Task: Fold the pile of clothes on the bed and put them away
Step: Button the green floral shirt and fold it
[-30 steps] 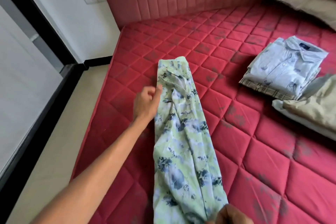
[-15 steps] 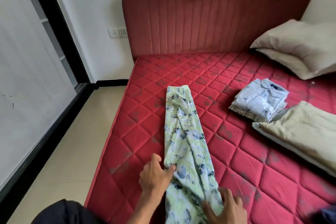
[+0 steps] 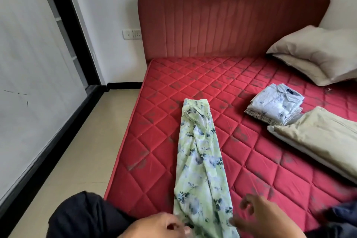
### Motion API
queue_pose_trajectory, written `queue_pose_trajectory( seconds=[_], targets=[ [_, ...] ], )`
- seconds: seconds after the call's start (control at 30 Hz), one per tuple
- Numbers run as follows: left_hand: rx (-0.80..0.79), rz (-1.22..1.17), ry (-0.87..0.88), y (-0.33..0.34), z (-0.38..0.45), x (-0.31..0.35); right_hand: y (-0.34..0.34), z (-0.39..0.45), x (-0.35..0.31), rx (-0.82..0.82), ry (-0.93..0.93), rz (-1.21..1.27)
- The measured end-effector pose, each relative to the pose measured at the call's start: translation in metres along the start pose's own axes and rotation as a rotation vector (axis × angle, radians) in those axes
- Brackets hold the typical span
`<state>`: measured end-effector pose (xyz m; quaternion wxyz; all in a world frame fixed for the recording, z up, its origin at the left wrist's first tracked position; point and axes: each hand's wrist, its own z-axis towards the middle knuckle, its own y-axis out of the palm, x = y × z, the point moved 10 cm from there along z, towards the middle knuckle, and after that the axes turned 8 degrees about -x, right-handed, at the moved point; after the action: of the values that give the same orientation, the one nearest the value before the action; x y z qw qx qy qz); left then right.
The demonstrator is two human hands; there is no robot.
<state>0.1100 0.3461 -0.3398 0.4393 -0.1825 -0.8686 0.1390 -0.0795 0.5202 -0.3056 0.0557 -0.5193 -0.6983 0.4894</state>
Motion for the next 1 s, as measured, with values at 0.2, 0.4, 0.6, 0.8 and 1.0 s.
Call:
queue_pose_trajectory(
  seconds=[0.2,0.4,0.6,0.8,1.0],
  targets=[
    [0.473,0.015,-0.041,-0.094,0.017,-0.009,-0.058,0.096,-0.053,0.2,-0.239,0.478],
    [0.616,-0.064,0.167,-0.158,0.077,0.026,-0.121,0.261,-0.069,0.363,-0.117,0.735],
    [0.74,-0.126,0.165,-0.215,0.165,0.016,-0.147,0.389,-0.067,0.372,0.069,0.636],
    [0.898,-0.248,-0.007,-0.258,0.222,-0.021,-0.15,0.403,-0.095,0.474,-0.054,0.563],
    [1.108,-0.077,0.259,-0.261,0.204,0.012,-0.131,0.415,-0.138,0.281,-0.358,0.924]
  ],
)
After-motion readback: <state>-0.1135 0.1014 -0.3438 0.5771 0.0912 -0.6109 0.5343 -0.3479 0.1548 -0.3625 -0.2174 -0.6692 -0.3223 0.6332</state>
